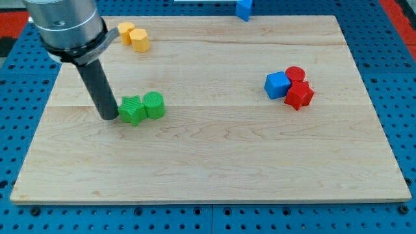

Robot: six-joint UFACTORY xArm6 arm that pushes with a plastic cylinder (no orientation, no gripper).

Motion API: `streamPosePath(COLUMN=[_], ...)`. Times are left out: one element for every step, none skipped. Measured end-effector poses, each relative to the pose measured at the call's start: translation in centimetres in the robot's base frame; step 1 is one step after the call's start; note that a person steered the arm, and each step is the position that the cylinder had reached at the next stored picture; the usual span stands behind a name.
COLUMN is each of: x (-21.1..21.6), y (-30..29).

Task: Move the green star along with the green circle closer to the blue cube

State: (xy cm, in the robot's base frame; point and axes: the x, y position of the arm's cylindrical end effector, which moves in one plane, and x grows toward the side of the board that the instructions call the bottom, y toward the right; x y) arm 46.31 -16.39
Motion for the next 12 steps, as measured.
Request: streamPosePath(x=[-0.2, -0.7, -0.9, -1.4, -2.1, -3.1, -3.7, -4.1, -4.3, -4.3, -4.7, -4.8], y=[1.7, 3.1, 4.1, 5.3, 6.3, 7.3, 8.3, 9.4, 10.6, 11.8, 13.0, 15.2])
